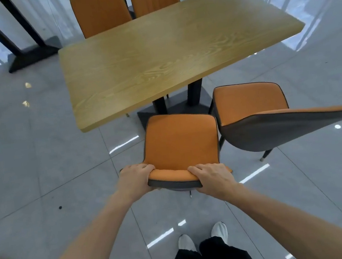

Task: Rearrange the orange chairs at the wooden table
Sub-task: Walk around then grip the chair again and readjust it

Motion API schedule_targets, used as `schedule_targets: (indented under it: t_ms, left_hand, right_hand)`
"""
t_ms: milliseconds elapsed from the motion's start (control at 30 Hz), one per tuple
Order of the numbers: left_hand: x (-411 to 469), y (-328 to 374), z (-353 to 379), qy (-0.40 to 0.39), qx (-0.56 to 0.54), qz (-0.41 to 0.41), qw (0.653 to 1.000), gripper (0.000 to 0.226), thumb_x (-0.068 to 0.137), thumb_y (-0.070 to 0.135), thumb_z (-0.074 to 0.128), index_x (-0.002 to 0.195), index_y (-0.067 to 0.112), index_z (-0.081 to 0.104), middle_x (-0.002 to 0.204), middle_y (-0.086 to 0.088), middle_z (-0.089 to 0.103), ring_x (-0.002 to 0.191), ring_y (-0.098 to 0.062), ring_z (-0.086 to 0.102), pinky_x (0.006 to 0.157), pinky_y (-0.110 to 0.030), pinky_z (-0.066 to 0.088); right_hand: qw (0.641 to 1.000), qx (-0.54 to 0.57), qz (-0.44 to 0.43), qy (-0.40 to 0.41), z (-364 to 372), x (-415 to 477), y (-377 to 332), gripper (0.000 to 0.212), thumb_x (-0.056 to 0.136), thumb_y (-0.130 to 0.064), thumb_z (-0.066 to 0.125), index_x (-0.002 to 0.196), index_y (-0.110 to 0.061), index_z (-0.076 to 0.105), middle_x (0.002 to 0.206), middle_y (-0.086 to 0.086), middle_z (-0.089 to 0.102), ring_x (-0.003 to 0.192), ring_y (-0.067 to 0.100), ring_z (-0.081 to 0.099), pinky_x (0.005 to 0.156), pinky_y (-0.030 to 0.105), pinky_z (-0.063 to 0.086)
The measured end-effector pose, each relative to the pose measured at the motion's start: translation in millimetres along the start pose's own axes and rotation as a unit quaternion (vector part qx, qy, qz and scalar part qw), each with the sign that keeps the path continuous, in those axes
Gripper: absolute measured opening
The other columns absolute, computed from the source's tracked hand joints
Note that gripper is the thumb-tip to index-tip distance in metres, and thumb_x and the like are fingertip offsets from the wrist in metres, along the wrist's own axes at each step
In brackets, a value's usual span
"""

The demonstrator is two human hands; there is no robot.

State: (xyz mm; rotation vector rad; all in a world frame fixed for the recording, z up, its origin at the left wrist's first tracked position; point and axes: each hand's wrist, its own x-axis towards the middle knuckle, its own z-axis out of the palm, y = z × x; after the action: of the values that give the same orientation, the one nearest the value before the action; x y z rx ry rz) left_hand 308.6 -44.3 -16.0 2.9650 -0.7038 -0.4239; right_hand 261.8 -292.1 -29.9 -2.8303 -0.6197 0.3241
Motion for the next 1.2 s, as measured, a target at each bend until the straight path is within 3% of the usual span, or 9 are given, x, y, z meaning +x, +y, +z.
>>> schedule_targets:
  t_ms: [167, 333, 700, 867, 1067, 1200]
  left_hand:
    - [-5, 7, 12, 0.077, 0.015, -0.027, 0.997, 0.041, 0.037, 0.028, 0.091, 0.071, 0.021, 0.069, 0.067, 0.001, 0.071, 0.06, -0.024, 0.067, 0.062, -0.035, 0.052]
    - [-11, 38, 21, 0.088, 0.011, -0.054, 0.995, 0.036, 0.037, 0.029, 0.09, 0.063, 0.022, 0.066, 0.058, 0.003, 0.066, 0.052, -0.021, 0.063, 0.057, -0.031, 0.05]
    - [6, 111, 27, 0.103, -0.026, -0.16, 0.981, 0.039, 0.039, 0.033, 0.092, 0.063, 0.023, 0.063, 0.057, 0.006, 0.065, 0.051, -0.018, 0.062, 0.058, -0.031, 0.049]
    - [20, 140, 30, 0.121, -0.051, -0.2, 0.971, 0.031, 0.051, 0.031, 0.09, 0.069, 0.023, 0.066, 0.063, 0.004, 0.069, 0.056, -0.02, 0.064, 0.062, -0.034, 0.051]
    - [46, 165, 26, 0.122, -0.044, -0.253, 0.959, 0.033, 0.049, 0.03, 0.091, 0.068, 0.024, 0.065, 0.059, 0.004, 0.066, 0.053, -0.02, 0.062, 0.059, -0.032, 0.047]
    - [65, 175, 25, 0.12, -0.041, -0.266, 0.956, 0.035, 0.047, 0.026, 0.092, 0.071, 0.023, 0.066, 0.061, 0.004, 0.067, 0.055, -0.019, 0.063, 0.061, -0.032, 0.046]
  right_hand:
    - [1.0, -0.023, -0.018, 0.008, 2, -1, 5, 0.028, 0.085, -0.022, 0.058, 0.112, -0.022, 0.053, 0.091, -0.002, 0.067, 0.074, 0.024, 0.064, 0.054, 0.034, 0.046]
    - [0.998, -0.025, -0.05, -0.012, -7, -13, 29, 0.032, 0.088, -0.023, 0.056, 0.119, -0.025, 0.051, 0.098, -0.002, 0.068, 0.081, 0.024, 0.064, 0.06, 0.036, 0.051]
    - [0.988, -0.02, -0.149, -0.032, -36, -13, 101, 0.03, 0.091, -0.02, 0.052, 0.12, -0.024, 0.05, 0.099, 0.002, 0.066, 0.086, 0.024, 0.063, 0.063, 0.033, 0.044]
    - [0.98, -0.02, -0.192, -0.041, -49, -5, 135, 0.029, 0.093, -0.026, 0.055, 0.121, -0.023, 0.051, 0.098, 0.002, 0.067, 0.082, 0.022, 0.064, 0.067, 0.037, 0.053]
    - [0.973, -0.038, -0.224, -0.041, -62, 15, 169, 0.032, 0.092, -0.025, 0.056, 0.124, -0.024, 0.05, 0.103, 0.001, 0.066, 0.088, 0.023, 0.063, 0.07, 0.039, 0.054]
    - [0.971, -0.049, -0.232, -0.026, -67, 28, 192, 0.033, 0.09, -0.017, 0.053, 0.122, -0.025, 0.051, 0.101, -0.001, 0.066, 0.084, 0.024, 0.062, 0.063, 0.037, 0.05]
